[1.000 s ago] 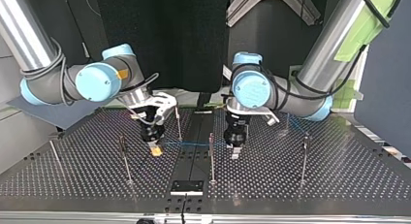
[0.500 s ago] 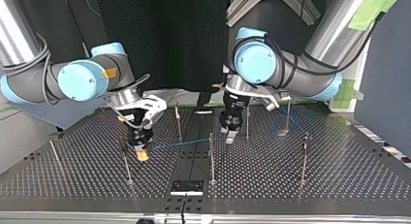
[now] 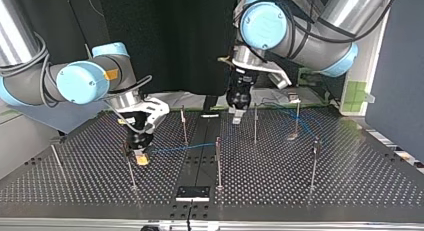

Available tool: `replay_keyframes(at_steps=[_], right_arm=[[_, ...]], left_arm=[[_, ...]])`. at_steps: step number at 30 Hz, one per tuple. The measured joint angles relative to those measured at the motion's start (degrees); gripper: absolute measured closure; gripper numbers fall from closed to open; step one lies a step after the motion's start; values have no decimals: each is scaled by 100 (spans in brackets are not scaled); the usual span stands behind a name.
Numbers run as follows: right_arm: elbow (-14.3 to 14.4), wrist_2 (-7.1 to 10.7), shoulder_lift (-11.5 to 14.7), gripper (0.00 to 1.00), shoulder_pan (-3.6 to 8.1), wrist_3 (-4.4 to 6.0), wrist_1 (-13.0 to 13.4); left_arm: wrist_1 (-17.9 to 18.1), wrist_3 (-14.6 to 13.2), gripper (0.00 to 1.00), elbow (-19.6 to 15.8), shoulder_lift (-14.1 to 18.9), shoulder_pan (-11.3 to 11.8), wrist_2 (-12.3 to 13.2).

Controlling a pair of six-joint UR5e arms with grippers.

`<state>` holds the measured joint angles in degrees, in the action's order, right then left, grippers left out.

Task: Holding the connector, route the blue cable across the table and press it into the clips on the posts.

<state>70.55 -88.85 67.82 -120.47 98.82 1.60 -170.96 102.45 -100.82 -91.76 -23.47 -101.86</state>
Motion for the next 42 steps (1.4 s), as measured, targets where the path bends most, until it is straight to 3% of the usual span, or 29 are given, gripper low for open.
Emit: replay_keyframes(at_steps=[7,20,26,34,42], right_arm=[[8,-1,-1,100,-1,-9,-1],[34,-1,-2,100,1,-12,4],[34,9,0,100,25,-10,14],[34,23,0,100,44,-7,10],[35,25,1,100,53,-7,16]], left_arm=[[138,-40,0,176,272,-374,-349],[-5,-85,0,844,-311,-1055,-991],[-130,-105,0,1177,-644,-1352,-1007],[-426,-145,0,1601,-1067,-1312,-1001],[-403,-147,0,2034,-1296,-988,-914]])
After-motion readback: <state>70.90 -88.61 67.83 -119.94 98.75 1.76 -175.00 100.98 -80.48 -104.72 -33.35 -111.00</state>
